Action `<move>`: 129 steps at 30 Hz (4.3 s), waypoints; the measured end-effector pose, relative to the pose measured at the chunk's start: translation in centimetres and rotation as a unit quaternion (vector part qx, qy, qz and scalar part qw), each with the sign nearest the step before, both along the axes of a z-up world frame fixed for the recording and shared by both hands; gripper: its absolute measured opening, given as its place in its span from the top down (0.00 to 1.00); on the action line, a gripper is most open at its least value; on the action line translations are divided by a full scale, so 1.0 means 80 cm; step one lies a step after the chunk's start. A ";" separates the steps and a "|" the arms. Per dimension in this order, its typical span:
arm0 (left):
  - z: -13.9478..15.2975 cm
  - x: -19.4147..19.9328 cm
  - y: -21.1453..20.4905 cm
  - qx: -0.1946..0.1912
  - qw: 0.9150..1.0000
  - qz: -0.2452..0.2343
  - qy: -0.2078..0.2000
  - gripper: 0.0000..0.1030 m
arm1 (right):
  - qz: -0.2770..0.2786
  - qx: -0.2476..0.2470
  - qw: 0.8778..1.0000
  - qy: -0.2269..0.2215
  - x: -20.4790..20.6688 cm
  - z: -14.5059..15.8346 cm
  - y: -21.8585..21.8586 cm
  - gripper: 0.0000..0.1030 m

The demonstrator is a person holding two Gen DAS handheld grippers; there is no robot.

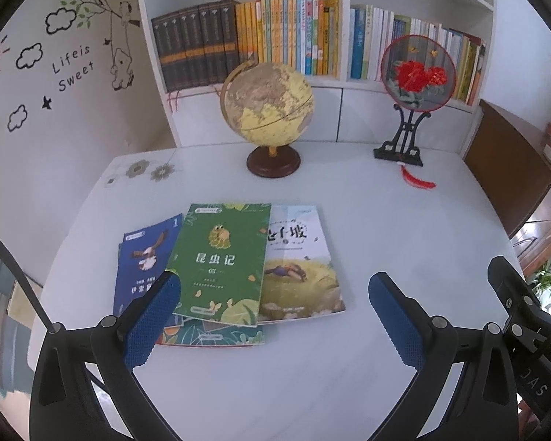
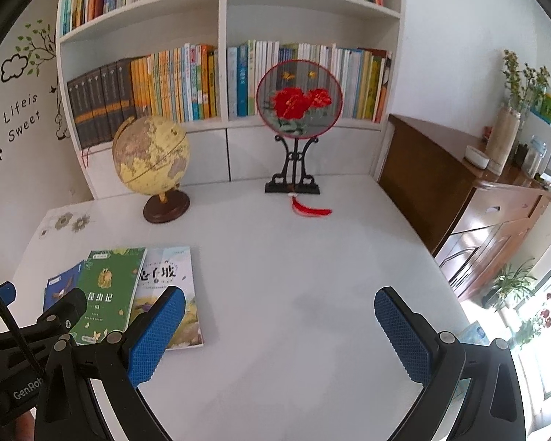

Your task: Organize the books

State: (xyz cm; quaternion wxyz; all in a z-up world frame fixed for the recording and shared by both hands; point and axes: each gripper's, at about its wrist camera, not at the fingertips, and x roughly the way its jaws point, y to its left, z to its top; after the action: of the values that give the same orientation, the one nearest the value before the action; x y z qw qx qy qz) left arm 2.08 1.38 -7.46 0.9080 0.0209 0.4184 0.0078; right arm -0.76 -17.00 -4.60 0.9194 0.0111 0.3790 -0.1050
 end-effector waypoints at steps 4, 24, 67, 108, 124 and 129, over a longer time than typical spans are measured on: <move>-0.018 0.004 0.014 0.003 1.000 0.003 0.013 0.01 | 0.003 0.000 1.000 0.010 0.003 -0.015 0.012 0.00; -0.148 0.012 0.136 0.011 0.998 0.006 0.063 0.01 | 0.096 0.036 0.992 0.069 0.036 -0.153 0.119 0.00; -0.254 0.144 0.270 -0.135 0.978 0.013 0.159 0.00 | 0.161 0.117 0.967 0.158 0.152 -0.262 0.241 0.05; -0.213 0.124 0.235 -0.196 0.969 -0.076 0.128 0.46 | 0.209 0.270 0.928 0.146 0.174 -0.243 0.206 0.62; -0.225 0.115 0.258 -0.381 0.913 -0.070 0.124 0.46 | 0.187 0.368 0.894 0.172 0.172 -0.268 0.199 0.74; -0.220 0.112 0.234 -0.364 0.918 -0.090 0.128 0.46 | 0.188 0.377 0.892 0.165 0.164 -0.258 0.174 0.79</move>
State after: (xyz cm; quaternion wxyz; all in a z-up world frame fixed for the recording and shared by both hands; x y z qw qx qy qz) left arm 11.03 20.12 -25.05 0.7886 -0.2725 0.5011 -0.2298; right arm 12.36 -3.07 -25.24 0.7731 0.2674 0.5312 0.2204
